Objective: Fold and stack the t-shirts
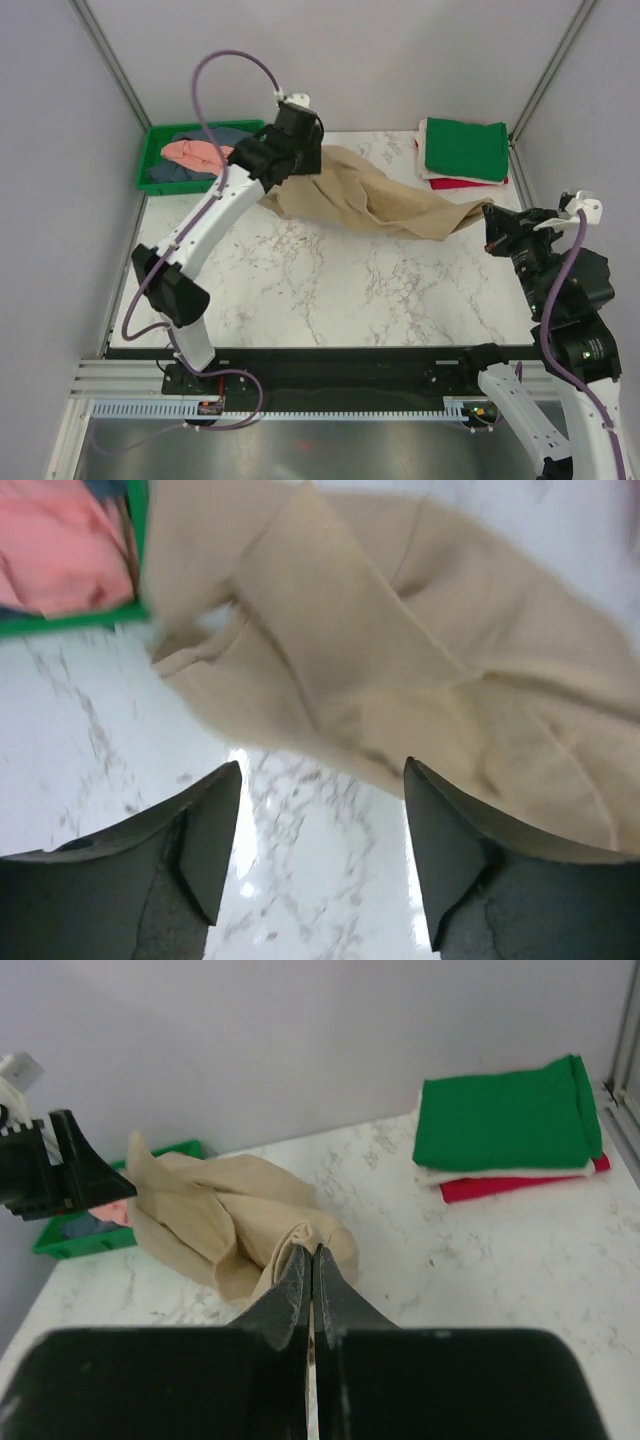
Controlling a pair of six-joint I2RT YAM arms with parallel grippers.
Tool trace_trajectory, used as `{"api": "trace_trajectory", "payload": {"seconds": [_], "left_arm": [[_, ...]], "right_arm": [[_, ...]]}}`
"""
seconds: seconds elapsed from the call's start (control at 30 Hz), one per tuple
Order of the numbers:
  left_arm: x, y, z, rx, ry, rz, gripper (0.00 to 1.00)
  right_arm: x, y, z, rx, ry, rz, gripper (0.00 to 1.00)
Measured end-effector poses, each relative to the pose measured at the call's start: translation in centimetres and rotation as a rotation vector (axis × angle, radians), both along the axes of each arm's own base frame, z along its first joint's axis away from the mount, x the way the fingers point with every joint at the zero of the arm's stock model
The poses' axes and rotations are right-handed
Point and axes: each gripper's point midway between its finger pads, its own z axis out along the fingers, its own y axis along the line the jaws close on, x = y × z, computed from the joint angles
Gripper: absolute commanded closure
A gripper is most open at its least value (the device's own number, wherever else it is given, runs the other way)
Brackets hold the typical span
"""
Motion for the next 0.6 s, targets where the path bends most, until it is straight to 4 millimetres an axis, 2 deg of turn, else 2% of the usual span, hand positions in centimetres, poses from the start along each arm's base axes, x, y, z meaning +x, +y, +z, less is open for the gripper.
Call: {"api": "trace_trajectory", "payload": {"seconds": [0.03, 0.13, 0.2, 0.3, 0.4, 0.5, 0.6], "left_arm": [[0.0, -0.3, -3.8, 0.05, 0.081, -0.011, 0.23], [-1.8, 0.6, -12.9, 0.186, 0.297, -0.022, 0.21], [-3.8, 2.1, -16.5, 0.256, 0.4, -0.017, 0.21], [-5.7, 3.6, -18.2, 0.285, 0.45, 0.001, 0.23], [-7.1, 4.8, -18.4, 0.271, 0.442, 0.035, 0.25], [-7.8, 5.7, -18.7, 0.22, 0.421, 0.069, 0.25], [-7.7, 6.8, -19.9, 0.16, 0.419, 0.112, 0.26]], "right_arm": [[0.3, -0.2, -1.0, -0.008, 0.029, -0.014, 1.0], [1.0, -0.6, -5.0, -0.04, 0.14, -0.045, 1.0], [1.3, -0.7, -6.8, -0.058, 0.197, -0.056, 1.0], [1.7, -0.9, -7.8, -0.075, 0.228, -0.066, 1.0], [2.0, -0.8, -7.8, -0.077, 0.225, -0.064, 1.0], [2.1, -0.6, -8.1, -0.078, 0.225, -0.056, 1.0], [2.1, -0.4, -9.0, -0.083, 0.236, -0.045, 1.0]]}}
